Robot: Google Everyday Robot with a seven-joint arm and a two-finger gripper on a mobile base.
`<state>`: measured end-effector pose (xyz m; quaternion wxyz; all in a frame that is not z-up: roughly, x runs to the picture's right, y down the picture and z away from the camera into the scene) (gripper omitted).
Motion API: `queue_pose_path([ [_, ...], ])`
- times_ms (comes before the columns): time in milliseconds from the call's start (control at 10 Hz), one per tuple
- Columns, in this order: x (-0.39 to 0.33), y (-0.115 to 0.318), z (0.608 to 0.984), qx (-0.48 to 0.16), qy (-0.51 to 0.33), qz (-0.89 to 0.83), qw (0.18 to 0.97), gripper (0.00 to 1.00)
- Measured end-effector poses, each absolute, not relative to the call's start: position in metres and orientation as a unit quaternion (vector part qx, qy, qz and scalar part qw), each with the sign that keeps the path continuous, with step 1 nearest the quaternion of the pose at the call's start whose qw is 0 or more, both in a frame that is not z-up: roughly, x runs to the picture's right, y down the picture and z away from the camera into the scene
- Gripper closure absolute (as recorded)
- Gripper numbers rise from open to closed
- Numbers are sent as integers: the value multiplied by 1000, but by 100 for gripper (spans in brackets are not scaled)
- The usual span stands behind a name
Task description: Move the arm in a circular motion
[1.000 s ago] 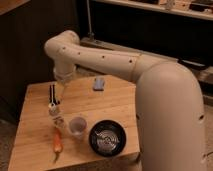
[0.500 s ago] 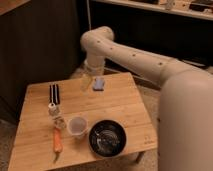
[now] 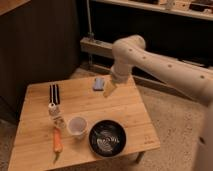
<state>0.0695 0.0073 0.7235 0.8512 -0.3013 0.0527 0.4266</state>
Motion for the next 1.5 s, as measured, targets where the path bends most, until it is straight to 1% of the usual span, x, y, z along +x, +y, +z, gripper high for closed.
queue_pose_path([
  [100,83,26,714,-305,54,425,851,20],
  [300,85,56,696,-314,52,412,854,20],
  [600,46,100,668,-335,42,365,868,20],
  [800,-5,115,658,-350,27,319,880,20],
  [900,-30,118,656,-356,20,300,885,20],
  [1000,-72,117,655,-360,6,266,894,20],
  [1100,-94,115,655,-361,-2,249,899,20],
  [1300,-143,102,660,-359,-18,212,909,20],
  [1500,-188,79,669,-351,-33,182,918,20],
])
